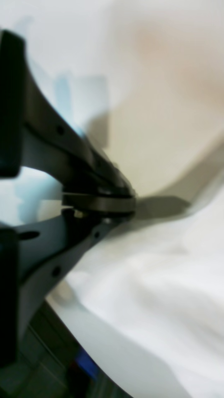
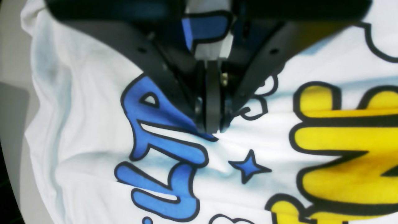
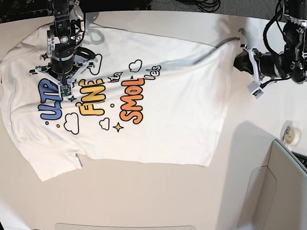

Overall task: Layout the t-shirt on the table in an organized manner, then fold the t-shirt properly
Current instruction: 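Release the shirt and move both grippers to new grasp points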

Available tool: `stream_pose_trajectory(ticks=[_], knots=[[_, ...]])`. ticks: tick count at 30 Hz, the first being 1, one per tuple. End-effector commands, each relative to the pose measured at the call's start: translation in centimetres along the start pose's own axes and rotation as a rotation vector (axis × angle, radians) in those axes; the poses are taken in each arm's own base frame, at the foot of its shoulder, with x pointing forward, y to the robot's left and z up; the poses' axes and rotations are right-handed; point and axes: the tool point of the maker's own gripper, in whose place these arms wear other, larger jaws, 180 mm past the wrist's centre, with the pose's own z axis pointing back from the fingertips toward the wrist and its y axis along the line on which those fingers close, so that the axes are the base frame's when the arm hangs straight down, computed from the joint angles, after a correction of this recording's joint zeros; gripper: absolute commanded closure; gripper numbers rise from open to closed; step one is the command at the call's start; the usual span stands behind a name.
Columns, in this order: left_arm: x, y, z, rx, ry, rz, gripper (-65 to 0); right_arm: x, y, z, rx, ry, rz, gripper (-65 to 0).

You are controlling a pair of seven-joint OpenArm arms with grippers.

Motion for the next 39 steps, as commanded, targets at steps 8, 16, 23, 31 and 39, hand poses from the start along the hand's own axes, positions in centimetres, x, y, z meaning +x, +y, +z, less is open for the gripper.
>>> stream_pose_trajectory(ticks=[8, 16, 23, 31, 39], knots=[[-7.5, 1.3, 1.5, 0.067, 0.258, 0.010, 0.0, -5.4, 0.6, 0.5, 0.035, 0.244, 0.011, 0.0], [-3.7, -2.5, 2.5, 0.069, 0.158, -0.183, 0.0, -3.2, -2.2, 0.3, -0.013, 0.176, 0.051, 0.0], [1.4, -1.7, 5.7, 0.174, -0.036, -0.206, 0.0, 5.4, -5.0, 4.7, -0.067, -0.030, -0.013, 0.0], [7.3, -2.7, 6.6, 0.193, -0.231, -0.228, 0.0, 6.5, 4.3, 7.1, 0.170, -0.070, 0.022, 0.0], [15.1, -4.6, 6.8, 0.174, -0.439, -0.249, 0.0, 3.8, 9.6, 9.7, 0.315, -0.014, 0.049, 0.0]])
